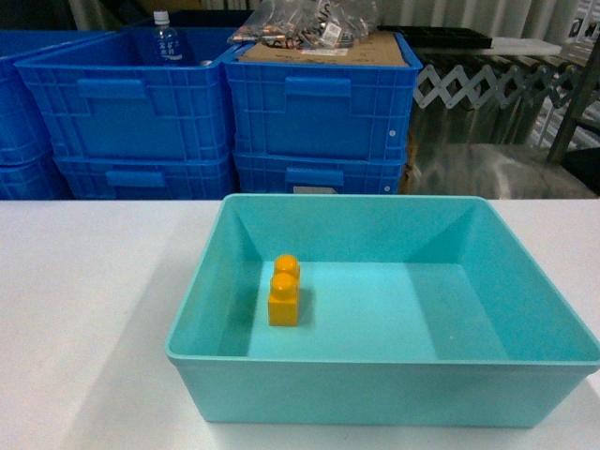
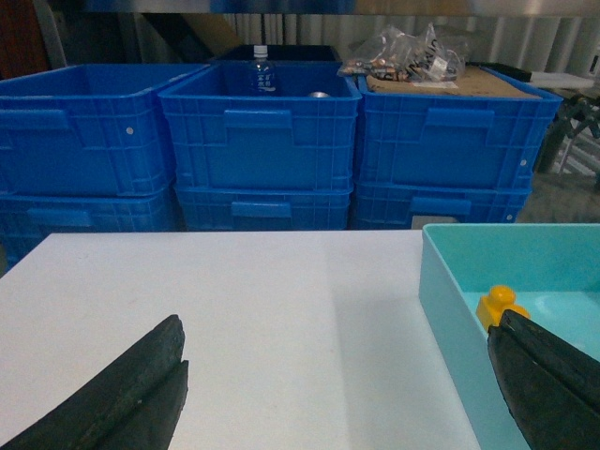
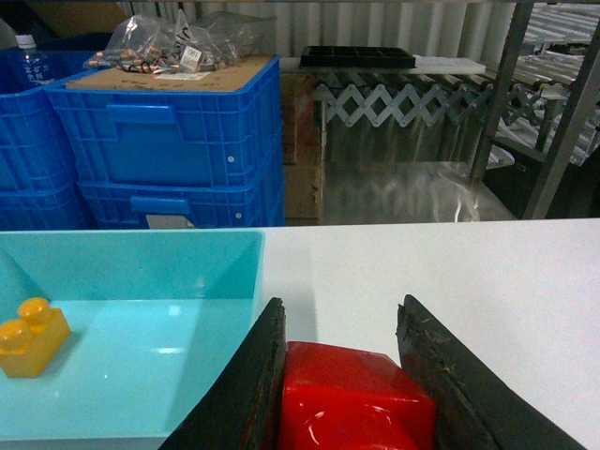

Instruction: Pick red block from blue box to shelf

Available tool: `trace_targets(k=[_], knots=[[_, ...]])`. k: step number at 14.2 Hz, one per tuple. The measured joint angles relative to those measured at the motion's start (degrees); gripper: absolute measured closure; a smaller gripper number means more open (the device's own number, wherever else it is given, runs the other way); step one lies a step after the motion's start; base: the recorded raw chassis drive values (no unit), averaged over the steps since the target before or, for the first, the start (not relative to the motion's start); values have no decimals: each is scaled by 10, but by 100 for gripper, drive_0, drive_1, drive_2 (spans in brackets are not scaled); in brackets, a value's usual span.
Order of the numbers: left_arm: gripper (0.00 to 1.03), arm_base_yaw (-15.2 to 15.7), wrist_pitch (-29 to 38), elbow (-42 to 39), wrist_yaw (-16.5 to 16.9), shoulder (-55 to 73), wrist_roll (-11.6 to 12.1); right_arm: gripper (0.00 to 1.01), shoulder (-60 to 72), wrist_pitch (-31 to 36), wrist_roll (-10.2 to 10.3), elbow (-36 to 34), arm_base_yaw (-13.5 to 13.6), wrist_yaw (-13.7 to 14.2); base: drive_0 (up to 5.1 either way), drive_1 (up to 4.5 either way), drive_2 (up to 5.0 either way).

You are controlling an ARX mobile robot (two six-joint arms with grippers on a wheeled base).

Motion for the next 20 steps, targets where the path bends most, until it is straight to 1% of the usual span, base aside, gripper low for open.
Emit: trace_targets(k=[1,2,3,4,5,6,13,14,15,16,18,20], knots=[[5,0,0,0,0,0,0,71,-13,10,0,-11,0,0,0,0,0],[5,0,0,0,0,0,0,71,-20,4,0,-20,0,0,0,0,0],[5,0,0,0,0,0,0,71,-36,-13,0,-20,0,0,0,0,0],[5,0,0,0,0,0,0,71,-78,-44,0,-20,0,0,0,0,0],[5,0,0,0,0,0,0,71,-124,-93,0,-20,0,0,0,0,0],[5,0,0,0,0,0,0,71,-141,-110,0,-20,0,0,0,0,0],[5,0,0,0,0,0,0,71,-205,-178,0,-20,0,0,0,0,0],[5,0,0,0,0,0,0,71,-246,-242,0,-20,0,0,0,0,0],[5,0,0,0,-1,0,0,71,-281,-274,0,-20,0,-1,0,0,0],[5,0,0,0,0,0,0,71,-296,-259,0,-19,0,-2,0,0,0],[5,0,0,0,0,0,0,71,-296,-273,0,-20,0,-1,0,0,0],[5,0,1,0,0,0,0,71,-296,-271,0,-20,0,-2,0,0,0]])
